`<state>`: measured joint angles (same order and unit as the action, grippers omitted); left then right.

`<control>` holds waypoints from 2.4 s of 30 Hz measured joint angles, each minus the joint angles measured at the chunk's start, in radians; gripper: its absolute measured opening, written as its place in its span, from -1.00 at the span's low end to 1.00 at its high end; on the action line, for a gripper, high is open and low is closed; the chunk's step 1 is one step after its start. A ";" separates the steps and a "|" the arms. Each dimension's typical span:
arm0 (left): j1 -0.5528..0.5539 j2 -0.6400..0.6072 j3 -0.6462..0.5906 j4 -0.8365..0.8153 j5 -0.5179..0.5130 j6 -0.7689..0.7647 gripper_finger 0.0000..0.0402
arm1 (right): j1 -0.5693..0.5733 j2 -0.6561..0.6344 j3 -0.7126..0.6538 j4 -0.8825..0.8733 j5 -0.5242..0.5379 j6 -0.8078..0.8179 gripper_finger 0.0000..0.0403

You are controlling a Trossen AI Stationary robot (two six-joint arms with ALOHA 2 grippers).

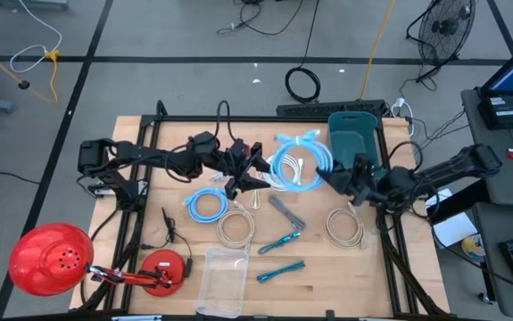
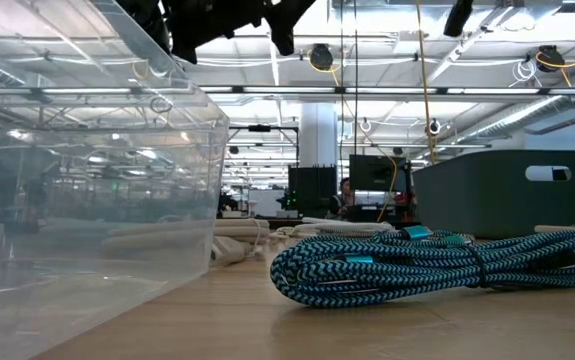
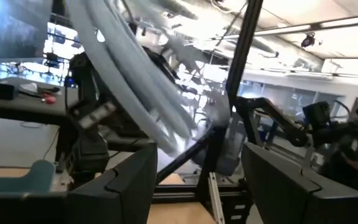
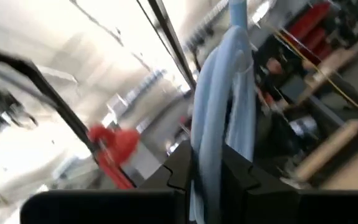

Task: Pick & Place USB Port
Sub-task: Put the top blue usb cable into the blue bin

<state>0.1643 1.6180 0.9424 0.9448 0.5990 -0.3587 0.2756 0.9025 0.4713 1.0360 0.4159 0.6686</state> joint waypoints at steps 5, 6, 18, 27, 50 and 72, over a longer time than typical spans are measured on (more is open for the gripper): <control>-0.014 0.000 0.000 0.002 0.000 0.006 0.17 | 0.011 0.042 0.000 0.053 0.002 0.000 -0.86; -0.017 0.000 0.000 0.008 -0.002 0.005 0.17 | 0.010 0.046 0.000 0.053 0.002 0.001 -0.86; -0.014 0.000 0.000 -0.005 -0.036 0.023 0.17 | 0.023 0.078 0.008 0.141 -0.055 -0.041 -0.86; 0.006 -0.001 0.000 0.088 -0.094 0.000 0.17 | 0.030 0.085 0.010 0.144 -0.054 -0.079 -0.86; -0.055 0.000 0.000 0.185 -0.068 -0.018 0.17 | -0.010 0.119 0.010 0.128 -0.053 -0.108 -0.86; -0.010 0.000 0.000 0.136 -0.155 -0.148 0.17 | -0.019 0.128 0.011 -0.036 0.003 -0.113 -0.86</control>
<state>0.1539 1.6184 0.9421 1.0811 0.4437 -0.5063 0.2562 1.0309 0.4824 0.9997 0.4186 0.5560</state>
